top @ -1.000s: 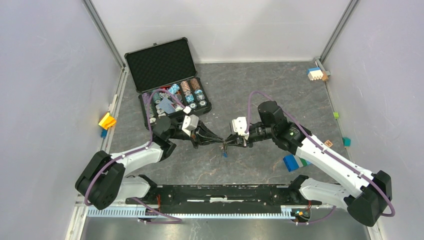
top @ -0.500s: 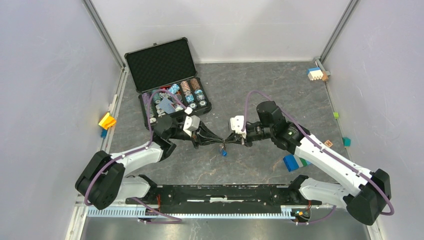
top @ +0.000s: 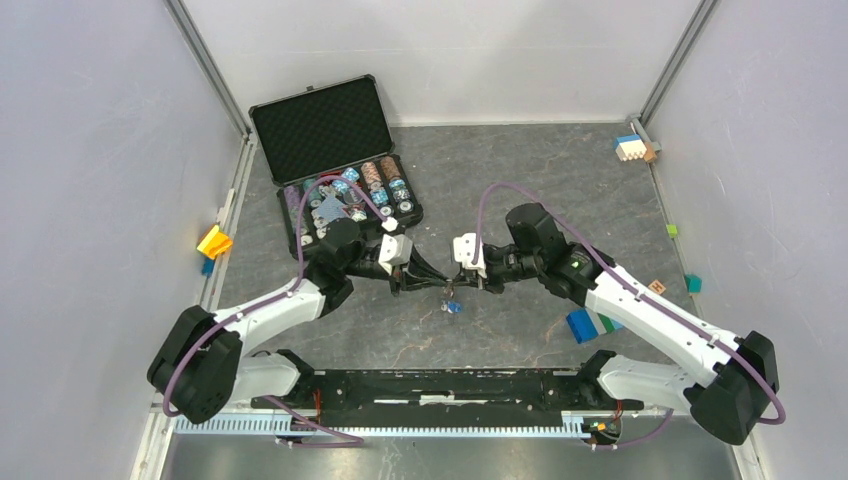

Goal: Put the keys on the keyring

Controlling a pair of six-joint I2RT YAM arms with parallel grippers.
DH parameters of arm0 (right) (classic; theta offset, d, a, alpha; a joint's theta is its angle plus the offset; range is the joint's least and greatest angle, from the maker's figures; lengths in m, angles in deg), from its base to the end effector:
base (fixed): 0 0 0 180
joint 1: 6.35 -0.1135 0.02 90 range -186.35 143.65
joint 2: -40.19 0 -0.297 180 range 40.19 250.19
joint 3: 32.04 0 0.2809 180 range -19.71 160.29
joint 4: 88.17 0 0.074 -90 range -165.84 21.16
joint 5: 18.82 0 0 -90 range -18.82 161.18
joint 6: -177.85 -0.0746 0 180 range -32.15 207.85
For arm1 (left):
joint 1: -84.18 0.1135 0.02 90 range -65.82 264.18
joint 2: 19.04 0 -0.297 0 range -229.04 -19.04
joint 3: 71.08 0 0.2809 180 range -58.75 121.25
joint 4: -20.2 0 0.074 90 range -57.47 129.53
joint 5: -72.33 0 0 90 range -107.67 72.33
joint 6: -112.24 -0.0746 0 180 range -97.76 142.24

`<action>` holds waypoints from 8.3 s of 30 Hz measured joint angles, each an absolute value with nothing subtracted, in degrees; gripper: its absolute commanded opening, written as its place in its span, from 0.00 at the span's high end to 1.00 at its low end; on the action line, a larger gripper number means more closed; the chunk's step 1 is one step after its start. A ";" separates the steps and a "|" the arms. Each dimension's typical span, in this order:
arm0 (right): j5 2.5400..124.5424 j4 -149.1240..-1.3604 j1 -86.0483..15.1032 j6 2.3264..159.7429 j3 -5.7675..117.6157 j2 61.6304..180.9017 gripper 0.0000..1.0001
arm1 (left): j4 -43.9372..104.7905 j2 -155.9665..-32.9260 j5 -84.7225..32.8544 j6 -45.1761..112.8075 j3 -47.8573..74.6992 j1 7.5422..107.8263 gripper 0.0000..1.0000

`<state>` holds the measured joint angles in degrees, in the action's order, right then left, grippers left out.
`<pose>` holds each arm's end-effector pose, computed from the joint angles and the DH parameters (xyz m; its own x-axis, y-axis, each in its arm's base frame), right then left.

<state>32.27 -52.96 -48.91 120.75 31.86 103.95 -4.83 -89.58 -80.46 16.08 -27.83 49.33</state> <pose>0.1728 0.2223 0.3047 0.1362 -0.4488 -0.8832 -0.9897 -0.0218 -0.1416 0.1908 -0.2137 0.2605 0.0741 0.0082 -0.9972 0.9883 -0.1342 0.0724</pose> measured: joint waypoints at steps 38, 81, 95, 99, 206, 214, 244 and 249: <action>37.80 -47.81 -51.40 122.20 35.51 108.30 1.00 | 11.56 -89.63 -77.62 11.41 -22.89 48.44 0.98; 27.83 -50.67 -51.16 125.52 29.94 102.55 1.00 | -7.06 -88.64 -87.19 19.06 -28.20 48.46 0.98; 22.36 -53.27 -51.36 125.15 29.39 105.42 0.85 | -10.56 -89.28 -90.31 19.84 -29.14 48.48 0.98; 22.41 -53.86 -51.36 125.21 29.19 105.35 0.74 | -11.02 -89.30 -90.45 19.82 -29.14 48.48 0.98; 36.51 -53.82 -49.76 118.44 27.66 101.11 1.00 | 3.10 -88.62 -82.23 10.03 -26.89 50.10 0.98; 36.94 -52.31 -49.55 117.48 29.41 103.06 1.00 | 8.80 -88.32 -80.68 6.49 -25.49 49.97 0.74; 61.99 -47.94 -45.85 118.33 42.77 105.75 1.00 | 23.89 -83.79 -60.98 1.11 -19.92 50.08 0.17; 63.37 -48.44 -45.70 118.74 43.25 109.40 1.00 | 23.84 -83.31 -57.97 1.16 -19.92 50.10 0.15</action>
